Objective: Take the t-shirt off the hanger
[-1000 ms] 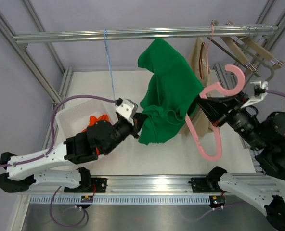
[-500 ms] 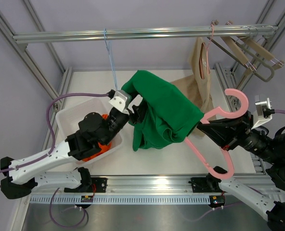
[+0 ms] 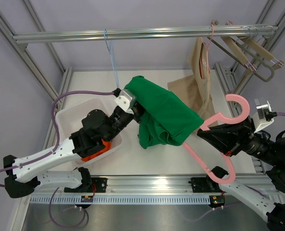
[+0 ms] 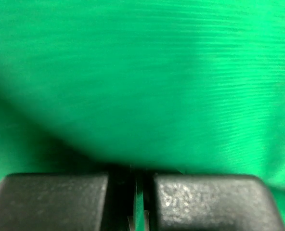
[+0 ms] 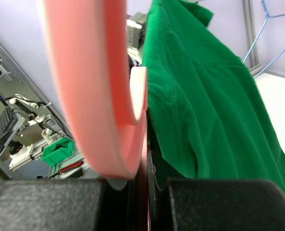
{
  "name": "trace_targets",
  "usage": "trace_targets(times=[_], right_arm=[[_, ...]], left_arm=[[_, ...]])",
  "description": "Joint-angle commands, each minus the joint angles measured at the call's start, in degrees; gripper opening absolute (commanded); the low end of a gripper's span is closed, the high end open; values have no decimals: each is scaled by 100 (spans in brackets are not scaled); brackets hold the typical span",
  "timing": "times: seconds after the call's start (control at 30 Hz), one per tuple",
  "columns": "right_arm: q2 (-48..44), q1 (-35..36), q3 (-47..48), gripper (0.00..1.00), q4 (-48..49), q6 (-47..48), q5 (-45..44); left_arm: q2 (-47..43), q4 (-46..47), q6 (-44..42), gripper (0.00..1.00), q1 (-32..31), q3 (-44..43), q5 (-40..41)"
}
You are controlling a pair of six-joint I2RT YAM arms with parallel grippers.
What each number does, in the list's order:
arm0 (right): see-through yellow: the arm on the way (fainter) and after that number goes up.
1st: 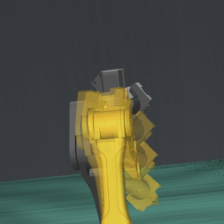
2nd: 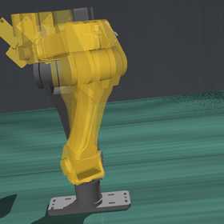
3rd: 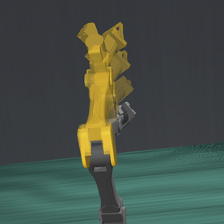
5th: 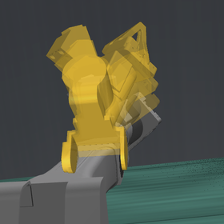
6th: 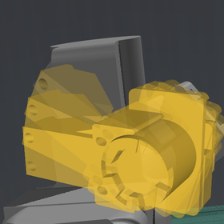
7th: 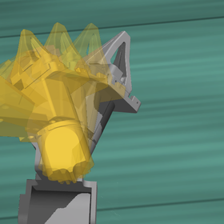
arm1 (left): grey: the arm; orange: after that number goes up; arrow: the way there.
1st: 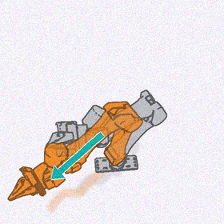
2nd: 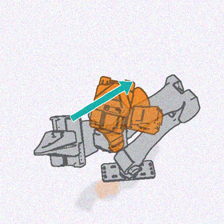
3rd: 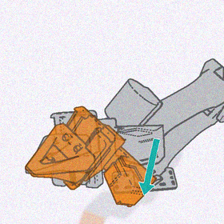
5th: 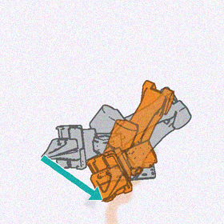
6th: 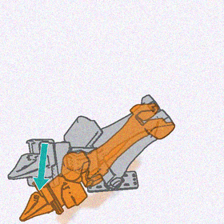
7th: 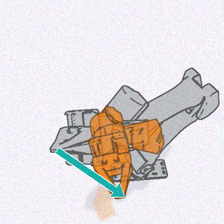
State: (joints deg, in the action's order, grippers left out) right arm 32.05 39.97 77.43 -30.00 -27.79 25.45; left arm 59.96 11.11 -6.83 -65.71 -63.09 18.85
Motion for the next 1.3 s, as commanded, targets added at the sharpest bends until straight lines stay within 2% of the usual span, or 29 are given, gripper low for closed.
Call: trace_targets(times=[0.0, 0.13, 0.33, 0.57, 0.6, 0.7, 0.8, 0.93, 1.07, 1.17, 1.27], right_arm=[[-269, -6, 185, 0, -197, 19, -206], [-594, -6, 202, 0, -761, 28, -795], [-1078, -6, 554, 0, -1736, 63, -1727], [-1175, -6, 615, 0, -2238, 212, -2316], [-1158, -6, 642, 0, -2221, 230, -2352], [-1114, -6, 633, 0, -2168, 300, -2440], [-1000, -6, 554, 0, -2089, 353, -2396], [-824, -6, 449, 0, -1896, 423, -2194], [-535, -6, 413, 0, -1712, 520, -1835], [-306, -6, 413, 0, -1737, 634, -1658], [19, -6, 413, 0, -1694, 749, -1439]], left_arm=[[-423, 138, 59, 0, 32, -300, 57], [-793, -258, 225, 0, 32, -422, -47], [-1074, -1663, 569, 0, 32, -1468, -488], [-1145, -3087, 367, 0, 32, -3216, -198], [-1093, -3402, 297, 0, 32, -3679, -119], [-1066, -3730, -116, 0, 32, -4149, 521], [-1180, -3722, -564, 0, 32, -4010, 1251], [-1575, -2862, -1433, 0, 32, -2686, 2085], [-2005, -1923, -1760, 0, 32, -1448, 2385], [-2138, -1447, -2111, 0, 50, -1014, 2649], [-2147, -1236, -2480, 0, 67, -1091, 2737]])
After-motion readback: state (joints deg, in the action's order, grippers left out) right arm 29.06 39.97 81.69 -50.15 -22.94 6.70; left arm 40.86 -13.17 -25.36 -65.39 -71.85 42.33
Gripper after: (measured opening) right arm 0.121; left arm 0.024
